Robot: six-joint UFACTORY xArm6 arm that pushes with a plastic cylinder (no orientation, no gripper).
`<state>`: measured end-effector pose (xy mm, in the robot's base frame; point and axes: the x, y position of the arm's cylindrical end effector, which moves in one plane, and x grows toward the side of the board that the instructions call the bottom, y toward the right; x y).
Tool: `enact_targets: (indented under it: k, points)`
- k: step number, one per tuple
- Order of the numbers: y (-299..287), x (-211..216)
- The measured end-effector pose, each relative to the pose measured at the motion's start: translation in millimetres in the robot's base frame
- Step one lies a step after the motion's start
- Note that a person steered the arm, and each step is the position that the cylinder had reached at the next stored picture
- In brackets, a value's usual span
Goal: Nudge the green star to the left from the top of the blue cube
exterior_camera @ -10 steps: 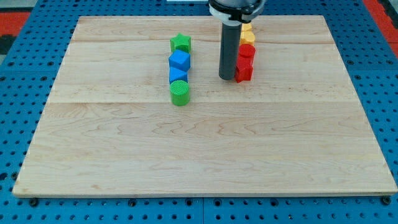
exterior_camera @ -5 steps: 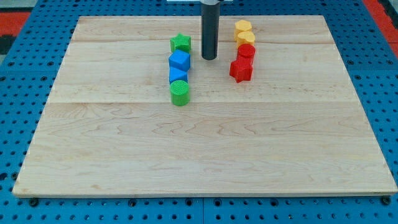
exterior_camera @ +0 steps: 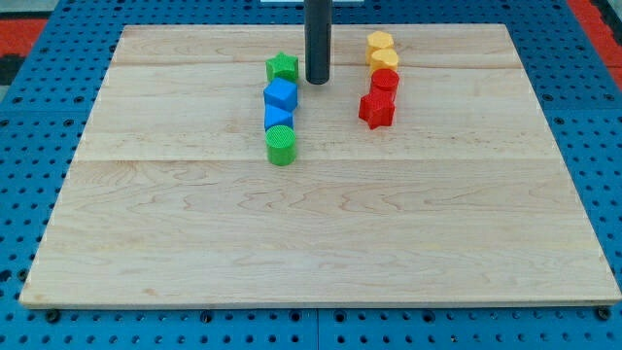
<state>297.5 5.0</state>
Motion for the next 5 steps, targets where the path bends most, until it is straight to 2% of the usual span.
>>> enact_targets:
  k: [2,4,5]
  points:
    - [-69,-6]
    - [-71,-7]
    - [-78,-30]
